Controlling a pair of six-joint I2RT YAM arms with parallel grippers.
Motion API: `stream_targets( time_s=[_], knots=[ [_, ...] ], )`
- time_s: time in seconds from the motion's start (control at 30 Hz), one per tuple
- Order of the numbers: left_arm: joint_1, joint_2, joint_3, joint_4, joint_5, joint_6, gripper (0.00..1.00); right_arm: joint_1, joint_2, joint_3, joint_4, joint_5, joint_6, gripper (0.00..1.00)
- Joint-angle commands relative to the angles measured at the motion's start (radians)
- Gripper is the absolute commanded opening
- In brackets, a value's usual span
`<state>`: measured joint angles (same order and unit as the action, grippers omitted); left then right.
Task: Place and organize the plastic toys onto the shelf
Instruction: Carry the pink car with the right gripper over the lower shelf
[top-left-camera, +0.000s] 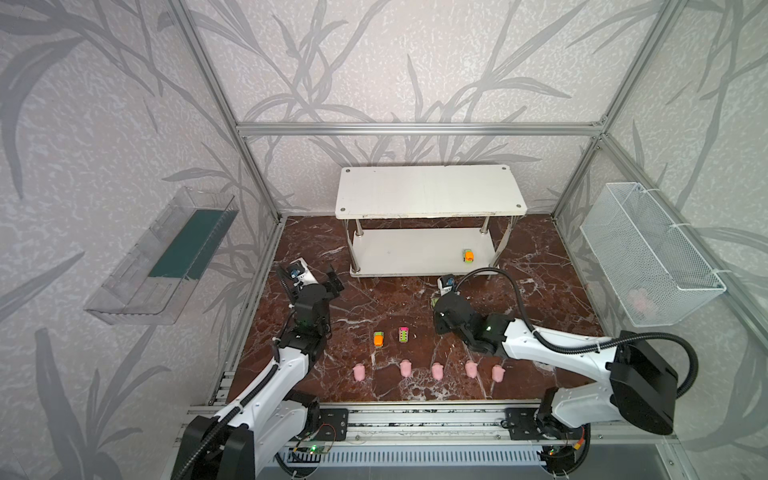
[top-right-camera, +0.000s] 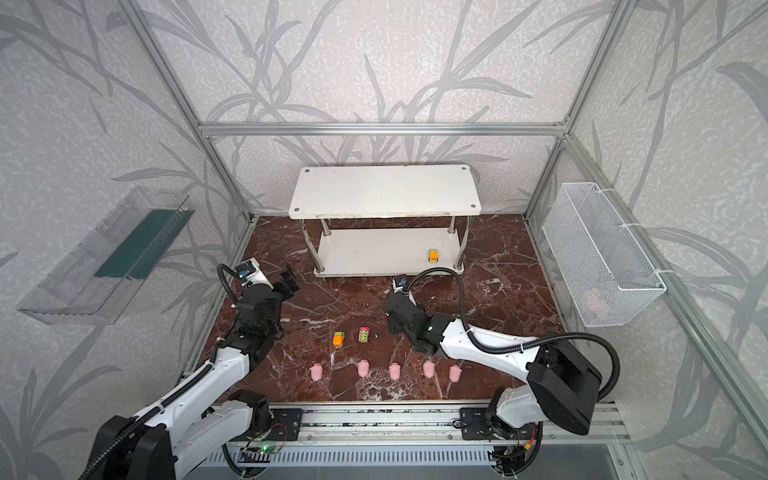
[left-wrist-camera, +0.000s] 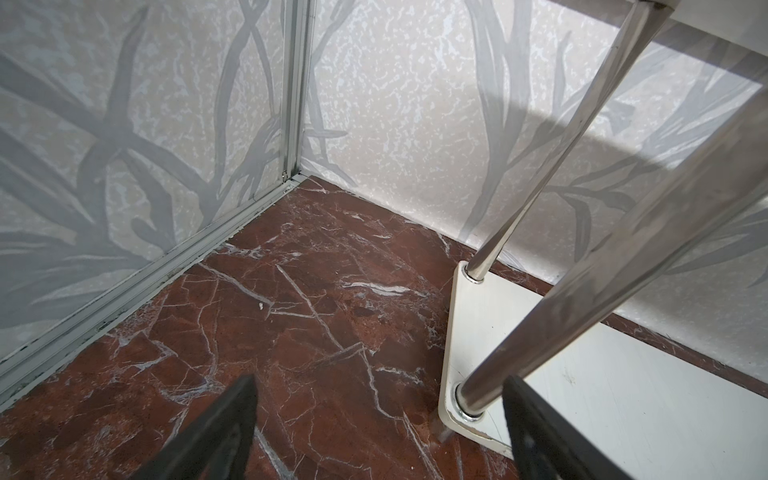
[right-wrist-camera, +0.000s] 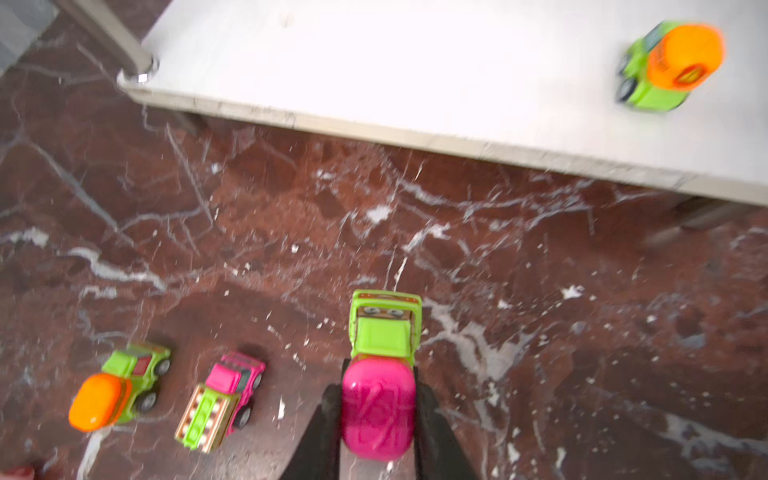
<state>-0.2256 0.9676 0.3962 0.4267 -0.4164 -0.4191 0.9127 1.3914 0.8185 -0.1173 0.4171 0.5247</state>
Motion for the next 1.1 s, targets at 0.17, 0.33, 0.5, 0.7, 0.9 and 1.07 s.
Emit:
stream_targets(
  time_s=[0.17,0.33,0.5,0.7,0.9,1.07],
  knots=[
    [-0.003,0.002,-0.017,0.015,-0.009,0.002,0.9,-0.191,0.04,0.101,0.059,-0.079,-0.176,0.23],
    [-0.003,0.003,-0.02,0.019,-0.02,0.006,0.9,-0.269,0.119,0.17,0.095,-0.135,-0.213,0.22],
    [-0.003,0.012,-0.016,0.021,-0.021,0.008,0.9,-0.308,0.198,0.228,0.115,-0.157,-0.222,0.22],
    [-0.003,0.02,-0.019,0.026,-0.021,0.008,0.9,-0.322,0.284,0.284,0.139,-0.157,-0.235,0.22],
    [-0.003,0.018,-0.02,0.027,-0.025,0.012,0.9,-0.334,0.371,0.343,0.139,-0.16,-0.23,0.22],
    [-0.003,0.02,-0.023,0.029,-0.031,0.015,0.9,-0.34,0.42,0.393,0.125,-0.158,-0.238,0.22]
  ],
)
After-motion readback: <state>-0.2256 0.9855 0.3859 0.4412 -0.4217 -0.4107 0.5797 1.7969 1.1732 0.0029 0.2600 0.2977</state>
